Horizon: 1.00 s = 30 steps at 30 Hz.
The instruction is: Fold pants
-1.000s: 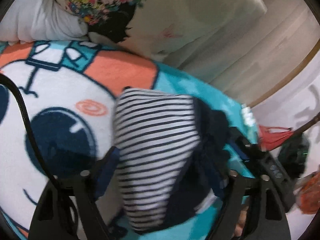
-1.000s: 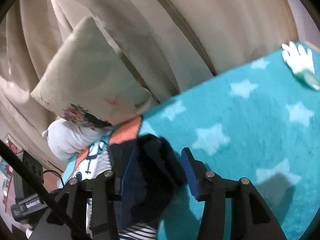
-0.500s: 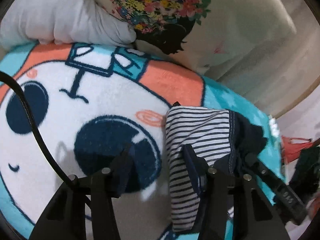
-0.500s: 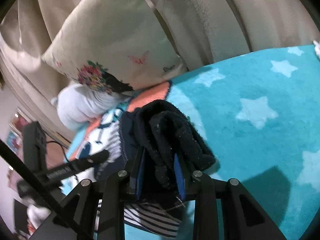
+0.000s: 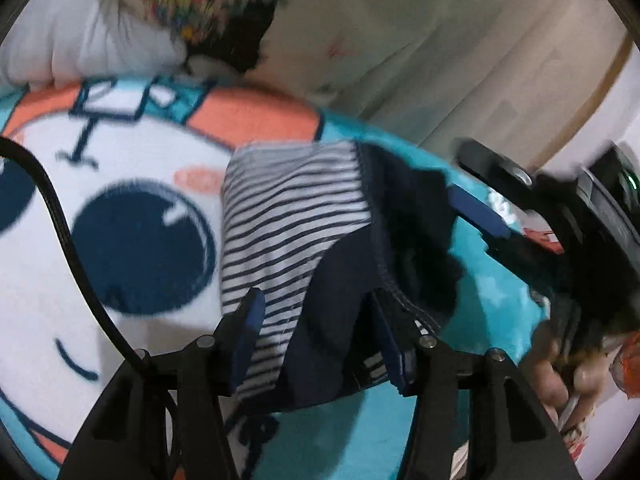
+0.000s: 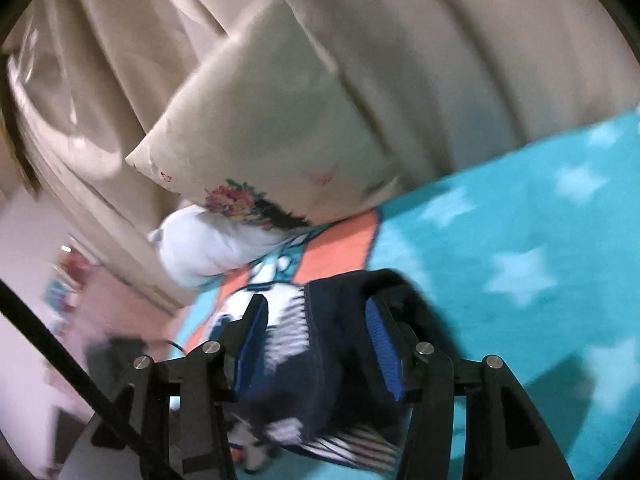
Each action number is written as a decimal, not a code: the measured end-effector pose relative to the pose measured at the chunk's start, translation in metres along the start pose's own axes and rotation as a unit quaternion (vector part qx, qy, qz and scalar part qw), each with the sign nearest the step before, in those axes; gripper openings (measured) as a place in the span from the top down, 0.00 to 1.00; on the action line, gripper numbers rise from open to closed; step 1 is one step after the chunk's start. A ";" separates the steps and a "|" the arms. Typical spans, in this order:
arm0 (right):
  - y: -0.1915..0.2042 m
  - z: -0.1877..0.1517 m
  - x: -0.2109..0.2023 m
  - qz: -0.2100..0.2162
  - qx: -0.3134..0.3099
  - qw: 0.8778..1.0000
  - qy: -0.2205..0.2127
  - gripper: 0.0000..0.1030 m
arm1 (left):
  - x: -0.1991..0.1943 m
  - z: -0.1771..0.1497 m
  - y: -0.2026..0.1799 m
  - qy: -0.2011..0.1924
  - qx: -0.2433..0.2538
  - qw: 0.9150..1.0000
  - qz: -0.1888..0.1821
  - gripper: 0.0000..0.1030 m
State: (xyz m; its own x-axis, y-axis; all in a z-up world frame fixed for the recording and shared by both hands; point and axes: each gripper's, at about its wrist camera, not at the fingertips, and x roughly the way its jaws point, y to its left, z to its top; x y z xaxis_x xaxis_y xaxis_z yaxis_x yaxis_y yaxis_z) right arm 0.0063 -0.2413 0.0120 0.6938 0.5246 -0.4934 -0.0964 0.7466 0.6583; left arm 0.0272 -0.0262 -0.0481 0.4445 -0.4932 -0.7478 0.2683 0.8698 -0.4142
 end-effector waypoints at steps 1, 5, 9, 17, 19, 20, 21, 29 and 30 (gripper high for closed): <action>-0.007 0.003 0.013 -0.006 0.012 1.000 0.011 0.46 | 0.002 -0.001 0.002 0.001 -0.003 1.000 -0.002 0.47; -0.034 -0.001 0.050 -0.028 0.047 0.997 0.049 0.46 | -0.015 -0.002 0.005 -0.009 -0.001 1.000 -0.021 0.47; -0.026 -0.007 0.020 -0.006 0.029 0.999 0.016 0.39 | -0.039 0.004 0.025 -0.045 -0.027 0.998 -0.038 0.36; -0.051 -0.026 -0.016 -0.058 0.020 0.998 0.009 0.34 | -0.016 0.027 0.070 -0.025 -0.107 0.991 -0.079 0.22; -0.059 -0.028 -0.010 -0.045 0.039 0.998 0.018 0.34 | -0.001 0.029 0.065 -0.005 -0.096 0.991 -0.095 0.18; -0.061 -0.029 -0.005 -0.035 0.049 0.998 0.027 0.34 | 0.007 0.031 0.064 0.006 -0.096 0.990 -0.100 0.18; -0.062 -0.030 0.002 -0.018 0.056 0.998 0.034 0.34 | 0.015 0.033 0.063 0.016 -0.097 0.990 -0.105 0.18; -0.052 -0.028 0.039 0.010 0.058 0.997 0.058 0.62 | 0.024 0.028 0.042 0.040 -0.069 0.988 -0.131 0.57; -0.048 -0.028 0.038 0.010 0.049 0.997 0.056 0.64 | 0.023 0.031 0.041 0.039 -0.069 0.988 -0.132 0.59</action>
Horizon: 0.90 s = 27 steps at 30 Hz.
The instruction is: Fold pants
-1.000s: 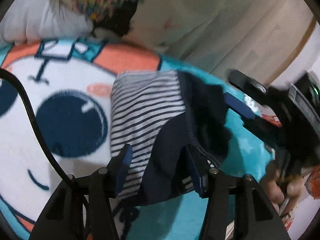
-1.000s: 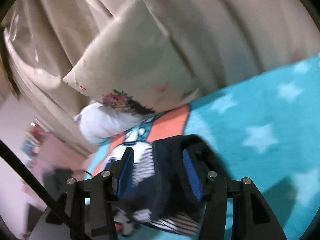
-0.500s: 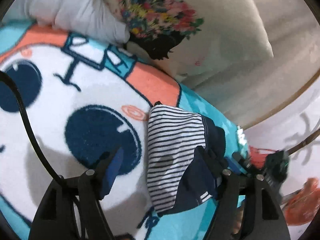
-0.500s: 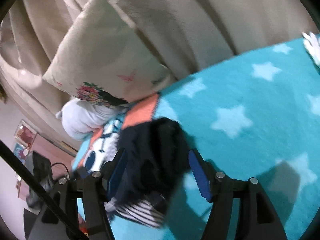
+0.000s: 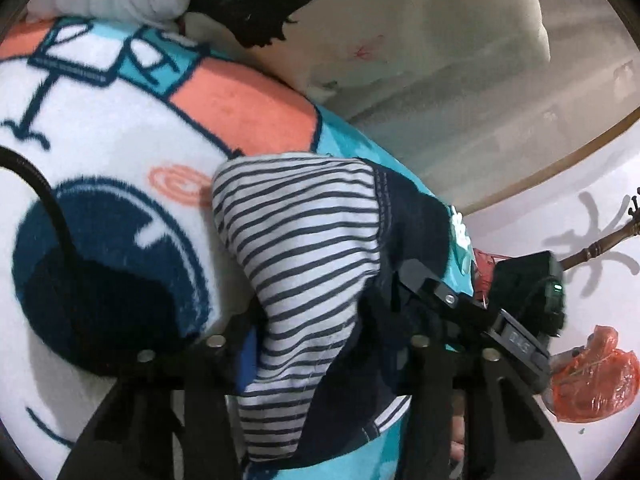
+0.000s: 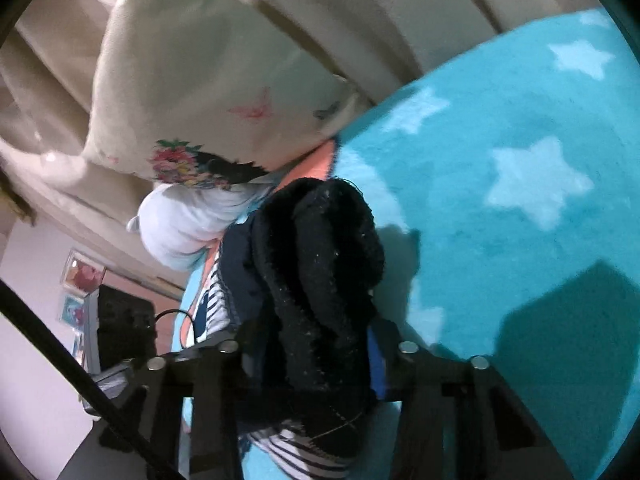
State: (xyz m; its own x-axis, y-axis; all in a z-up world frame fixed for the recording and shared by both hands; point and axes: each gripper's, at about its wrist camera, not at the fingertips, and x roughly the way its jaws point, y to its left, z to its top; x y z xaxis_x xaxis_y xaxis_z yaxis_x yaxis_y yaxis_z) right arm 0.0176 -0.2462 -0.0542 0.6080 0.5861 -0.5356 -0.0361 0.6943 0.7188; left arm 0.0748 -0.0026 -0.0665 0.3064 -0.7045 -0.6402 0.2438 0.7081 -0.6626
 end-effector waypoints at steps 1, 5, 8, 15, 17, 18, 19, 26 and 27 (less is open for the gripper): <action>0.006 0.001 -0.002 0.000 -0.011 1.000 -0.002 0.65 | -0.001 0.003 -0.001 -0.001 -0.002 1.000 -0.002 0.59; 0.027 0.015 -0.008 0.014 -0.032 0.999 -0.015 0.65 | -0.009 0.027 -0.013 -0.017 0.006 1.000 0.012 0.59; 0.039 0.035 -0.008 0.011 -0.044 0.999 -0.029 0.65 | -0.011 0.045 -0.021 -0.033 0.021 0.998 0.057 0.59; 0.006 0.036 0.029 -0.042 -0.003 0.999 0.013 0.52 | 0.007 0.040 0.011 -0.021 -0.011 0.994 0.105 0.48; -0.003 0.033 0.024 -0.038 0.012 0.999 0.012 0.45 | -0.006 0.035 0.013 -0.026 -0.015 0.996 0.086 0.48; -0.002 0.033 0.016 -0.035 0.015 0.999 0.005 0.45 | -0.016 0.031 0.012 -0.038 -0.007 0.995 0.087 0.48; 0.001 0.033 0.007 -0.037 0.009 0.999 -0.006 0.45 | -0.022 0.028 0.010 -0.047 -0.001 0.995 0.091 0.48; 0.074 0.041 -0.029 -0.048 -0.110 0.989 -0.085 0.45 | -0.078 -0.009 0.010 -0.123 0.022 0.984 0.126 0.41; 0.080 0.045 -0.020 -0.040 -0.116 0.990 -0.075 0.45 | -0.086 -0.015 0.010 -0.133 0.024 0.982 0.132 0.41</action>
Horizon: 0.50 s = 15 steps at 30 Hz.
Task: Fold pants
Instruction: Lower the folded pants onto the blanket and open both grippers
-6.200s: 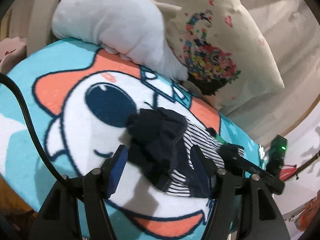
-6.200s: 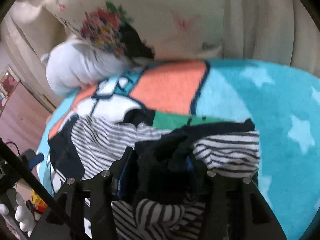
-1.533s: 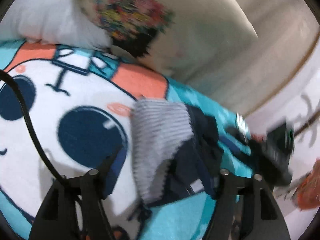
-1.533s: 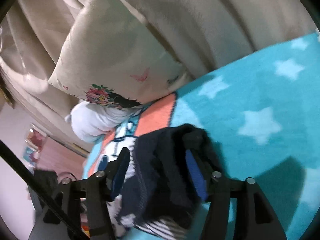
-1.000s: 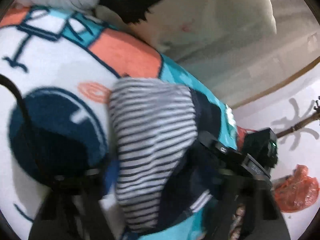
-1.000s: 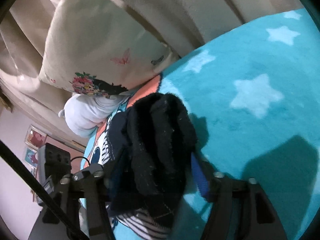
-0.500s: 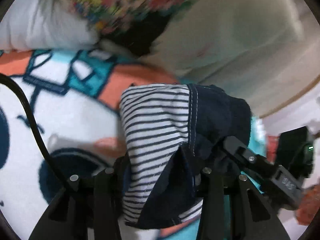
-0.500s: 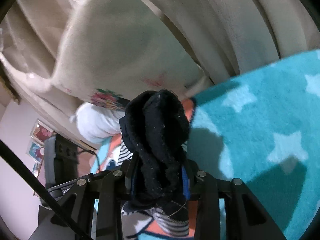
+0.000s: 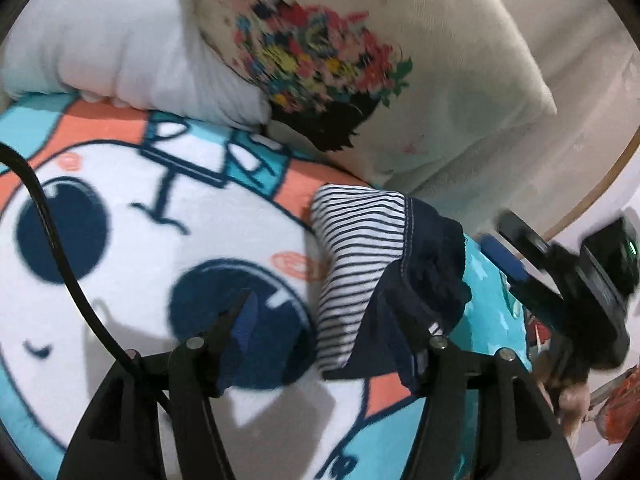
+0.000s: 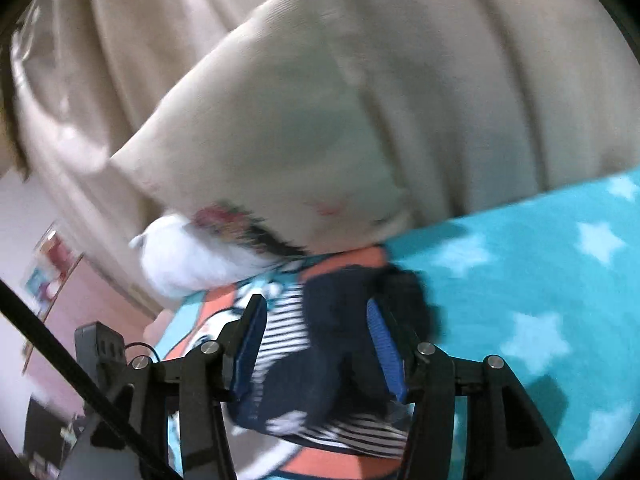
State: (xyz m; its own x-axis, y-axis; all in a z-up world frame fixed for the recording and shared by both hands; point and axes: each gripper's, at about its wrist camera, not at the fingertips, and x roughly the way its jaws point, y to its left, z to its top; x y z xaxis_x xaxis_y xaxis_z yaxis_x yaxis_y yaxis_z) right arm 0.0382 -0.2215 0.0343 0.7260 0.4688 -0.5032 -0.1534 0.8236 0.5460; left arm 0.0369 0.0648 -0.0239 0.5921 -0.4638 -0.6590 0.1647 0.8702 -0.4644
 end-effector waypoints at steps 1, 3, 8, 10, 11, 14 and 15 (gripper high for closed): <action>0.003 0.001 0.010 0.008 -0.002 1.000 0.012 0.45 | -0.005 -0.002 0.001 -0.007 0.002 1.000 0.004 0.41; 0.003 0.002 0.038 0.018 0.013 0.999 0.044 0.45 | -0.013 0.003 0.001 -0.026 0.006 1.000 0.015 0.40; -0.038 -0.015 0.101 0.018 0.097 0.990 0.104 0.45 | -0.045 -0.008 0.000 -0.080 0.028 0.995 0.047 0.34; -0.033 -0.013 0.093 0.016 0.088 0.991 0.104 0.44 | -0.058 -0.011 -0.002 -0.105 0.037 0.992 0.063 0.30; -0.028 -0.012 0.085 0.016 0.085 0.991 0.099 0.44 | -0.061 -0.012 -0.004 -0.115 0.041 0.990 0.069 0.30; -0.011 -0.016 0.051 0.010 0.056 0.997 0.052 0.40 | -0.069 -0.013 -0.013 -0.136 0.055 0.986 0.082 0.26; -0.003 -0.019 0.037 0.004 0.044 0.998 0.033 0.36 | -0.071 -0.014 -0.017 -0.141 0.060 0.984 0.088 0.25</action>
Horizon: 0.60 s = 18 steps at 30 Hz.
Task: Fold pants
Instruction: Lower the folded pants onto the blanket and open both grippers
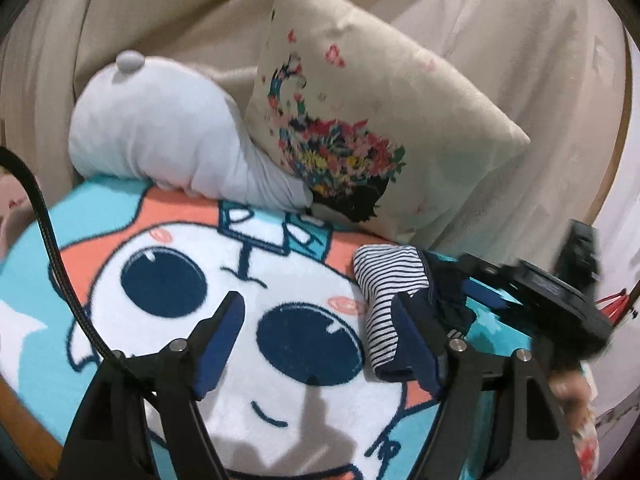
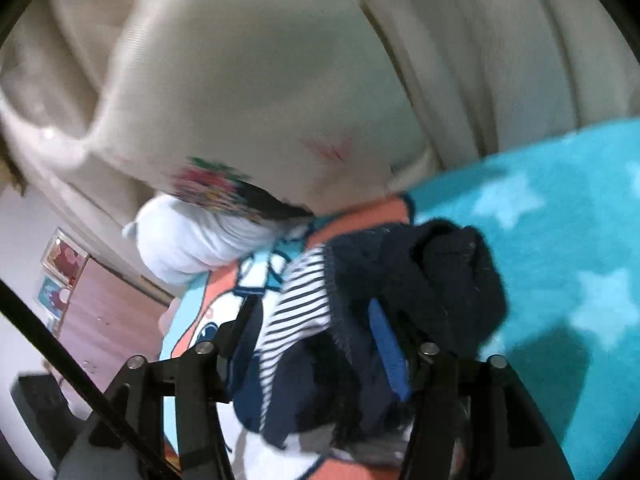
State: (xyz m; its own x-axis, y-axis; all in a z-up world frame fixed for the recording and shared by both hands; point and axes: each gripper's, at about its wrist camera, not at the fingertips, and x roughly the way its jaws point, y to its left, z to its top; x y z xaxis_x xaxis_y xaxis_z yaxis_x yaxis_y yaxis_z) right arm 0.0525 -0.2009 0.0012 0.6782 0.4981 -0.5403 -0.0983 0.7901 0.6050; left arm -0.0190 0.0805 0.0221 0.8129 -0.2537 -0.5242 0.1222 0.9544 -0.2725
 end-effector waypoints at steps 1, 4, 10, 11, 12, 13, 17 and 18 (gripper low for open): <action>0.007 -0.007 -0.014 -0.007 -0.011 1.000 -0.019 0.36 | -0.001 0.000 -0.003 -0.003 0.004 1.000 0.004 0.24; 0.014 -0.027 -0.042 -0.023 -0.023 0.998 -0.050 0.36 | -0.012 -0.001 -0.011 -0.019 0.015 0.999 0.022 0.16; 0.008 -0.061 -0.067 -0.060 -0.010 0.995 -0.078 0.35 | -0.034 -0.005 -0.021 -0.057 0.024 0.997 0.056 0.05; 0.008 -0.065 -0.072 -0.069 -0.011 0.994 -0.082 0.35 | -0.037 -0.005 -0.022 -0.062 0.024 0.996 0.062 0.04; 0.008 -0.069 -0.075 -0.073 -0.013 0.994 -0.085 0.35 | -0.041 -0.005 -0.022 -0.069 0.023 0.995 0.066 0.04; 0.008 -0.071 -0.078 -0.076 -0.014 0.993 -0.087 0.35 | -0.044 -0.005 -0.022 -0.072 0.022 0.995 0.067 0.04; 0.016 -0.079 -0.084 -0.079 -0.032 0.992 -0.090 0.35 | -0.056 -0.004 -0.023 -0.089 0.017 0.993 0.070 0.04; 0.020 -0.082 -0.085 -0.080 -0.039 0.992 -0.091 0.34 | -0.058 -0.004 -0.023 -0.095 0.017 0.992 0.075 0.04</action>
State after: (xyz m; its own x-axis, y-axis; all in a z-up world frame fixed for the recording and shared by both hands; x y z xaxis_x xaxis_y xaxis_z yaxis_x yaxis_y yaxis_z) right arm -0.0668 -0.1984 0.0116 0.8096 0.2960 -0.5069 -0.0293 0.8829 0.4687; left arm -0.0718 0.0725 0.0556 0.9161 -0.0779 -0.3933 0.0092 0.9848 -0.1735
